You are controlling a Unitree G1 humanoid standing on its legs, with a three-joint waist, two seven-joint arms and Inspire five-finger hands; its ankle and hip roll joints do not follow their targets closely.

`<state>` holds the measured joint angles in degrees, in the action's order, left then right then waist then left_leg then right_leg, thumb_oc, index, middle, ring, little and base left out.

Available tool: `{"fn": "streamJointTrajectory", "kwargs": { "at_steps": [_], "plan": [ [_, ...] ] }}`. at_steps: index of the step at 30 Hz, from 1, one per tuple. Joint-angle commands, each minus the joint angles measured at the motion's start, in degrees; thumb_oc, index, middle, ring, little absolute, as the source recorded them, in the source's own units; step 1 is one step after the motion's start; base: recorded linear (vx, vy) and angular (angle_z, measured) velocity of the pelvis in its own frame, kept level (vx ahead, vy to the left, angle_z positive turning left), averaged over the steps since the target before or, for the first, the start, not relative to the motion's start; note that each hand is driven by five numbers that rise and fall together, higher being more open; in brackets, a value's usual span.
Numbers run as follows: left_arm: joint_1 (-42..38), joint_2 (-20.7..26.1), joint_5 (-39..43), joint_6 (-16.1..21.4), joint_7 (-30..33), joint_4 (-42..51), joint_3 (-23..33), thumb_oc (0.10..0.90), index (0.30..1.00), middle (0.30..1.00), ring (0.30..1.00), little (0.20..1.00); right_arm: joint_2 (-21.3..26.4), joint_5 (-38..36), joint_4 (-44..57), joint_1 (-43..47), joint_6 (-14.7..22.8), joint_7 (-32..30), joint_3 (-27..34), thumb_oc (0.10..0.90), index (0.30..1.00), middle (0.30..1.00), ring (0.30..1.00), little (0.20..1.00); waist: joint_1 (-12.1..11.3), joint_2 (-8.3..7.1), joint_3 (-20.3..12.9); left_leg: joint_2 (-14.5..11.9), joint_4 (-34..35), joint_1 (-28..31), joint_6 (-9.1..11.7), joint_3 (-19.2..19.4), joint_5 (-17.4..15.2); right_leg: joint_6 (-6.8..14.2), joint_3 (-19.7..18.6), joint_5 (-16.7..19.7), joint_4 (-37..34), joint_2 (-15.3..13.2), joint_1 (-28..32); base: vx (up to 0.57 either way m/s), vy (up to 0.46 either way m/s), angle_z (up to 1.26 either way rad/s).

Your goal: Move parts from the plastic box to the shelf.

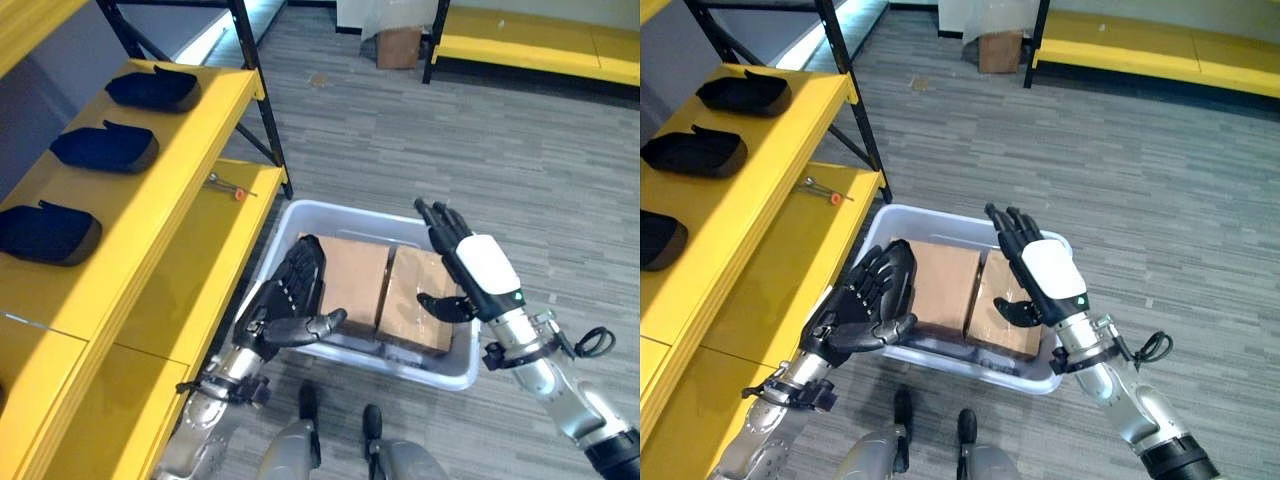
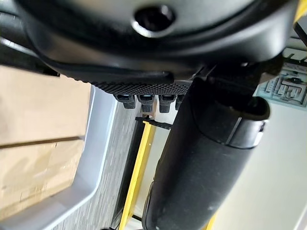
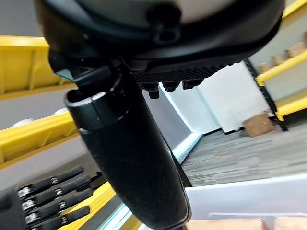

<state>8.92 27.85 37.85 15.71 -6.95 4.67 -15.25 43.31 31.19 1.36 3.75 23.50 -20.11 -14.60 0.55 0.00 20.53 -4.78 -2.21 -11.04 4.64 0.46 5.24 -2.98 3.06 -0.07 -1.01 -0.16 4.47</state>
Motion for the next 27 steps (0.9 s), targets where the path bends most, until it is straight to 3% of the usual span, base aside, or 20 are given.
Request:
{"fn": "streamJointTrajectory", "kwargs": {
  "at_steps": [1, 4, 6, 10, 14, 19, 27],
  "plan": [
    [0.47, 0.00, 1.29, 5.87, -3.09, 7.19, 3.33, 0.900, 1.000, 1.000, 1.000, 1.000, 2.99, 2.44, 4.20, 4.04, 6.18, -4.39, 0.92, 0.900, 1.000, 1.000, 1.000, 1.000, -2.22, -0.96, -4.85, -0.37, 0.80, 1.32, -1.01, 0.58, 2.77, 4.87, 2.74, -3.73, 5.55, -2.42, -0.56, 0.16, 0.127, -0.53],
    [-0.08, 1.08, 1.11, 6.20, -3.81, 6.47, 2.99, 0.900, 1.000, 1.000, 1.000, 1.000, 4.53, 4.73, 3.12, 4.92, 6.60, -5.23, -0.06, 0.900, 1.000, 1.000, 1.000, 1.000, -2.72, -1.20, -4.72, -0.05, 0.90, 2.38, -1.35, 1.07, 1.51, 5.13, 3.75, -3.95, 5.88, -2.81, -0.86, 0.16, 0.094, -0.25],
    [-3.36, 3.18, 0.86, 7.91, -4.68, 5.75, 2.50, 0.900, 1.000, 1.000, 1.000, 1.000, 6.45, 7.10, 1.05, 10.71, 4.01, -7.13, -2.33, 0.900, 1.000, 1.000, 1.000, 1.000, -3.95, -1.40, -2.44, 1.09, -0.28, 0.22, -1.71, 0.49, 0.33, 5.27, 4.56, -4.24, 7.16, -2.98, -4.15, -0.10, -0.010, 0.05],
    [-8.54, 4.93, 1.40, 9.95, -3.67, 4.88, 1.86, 0.900, 1.000, 1.000, 1.000, 1.000, 9.13, 10.53, -3.11, 20.18, -0.07, -9.88, -7.89, 0.900, 1.000, 1.000, 1.000, 1.000, -5.49, -0.67, 1.58, 2.04, 1.18, -2.48, -1.78, -0.52, 1.37, 5.10, 5.02, -3.99, 7.96, -2.33, -8.94, -0.20, -0.016, 0.17],
    [-11.17, 5.41, 1.42, 10.36, -3.22, 4.77, 1.72, 0.900, 1.000, 1.000, 1.000, 1.000, 10.73, 13.53, -9.74, 28.13, -2.05, -12.81, -13.14, 0.900, 1.000, 1.000, 1.000, 1.000, -7.57, -0.99, 4.43, 3.05, 1.84, -5.02, -1.89, -1.98, 2.05, 4.41, 5.96, -4.90, 10.25, -1.20, -12.40, -0.09, -0.086, 0.32],
    [-10.18, 6.77, 1.24, 9.99, -5.67, 5.51, 2.99, 0.900, 1.000, 1.000, 1.000, 1.000, 11.97, 17.31, -16.25, 33.18, -2.48, -13.17, -18.06, 0.900, 1.000, 1.000, 1.000, 1.000, -10.06, -0.93, 6.25, 3.52, 0.03, -8.27, -1.75, -3.55, 2.02, 3.36, 7.93, -6.94, 14.67, -0.62, -15.62, -0.05, -0.132, 0.20],
    [-9.87, 7.30, 1.64, 10.14, -8.55, 5.00, 4.06, 0.900, 1.000, 1.000, 1.000, 1.000, 12.42, 20.41, -21.65, 36.93, -1.81, -12.31, -22.60, 0.900, 1.000, 1.000, 1.000, 1.000, -11.91, -0.75, 7.92, 3.41, -0.56, -10.22, -1.50, -4.72, 2.48, 2.67, 9.68, -8.37, 18.58, -0.05, -18.43, -0.06, -0.071, 0.07]
  ]
}}
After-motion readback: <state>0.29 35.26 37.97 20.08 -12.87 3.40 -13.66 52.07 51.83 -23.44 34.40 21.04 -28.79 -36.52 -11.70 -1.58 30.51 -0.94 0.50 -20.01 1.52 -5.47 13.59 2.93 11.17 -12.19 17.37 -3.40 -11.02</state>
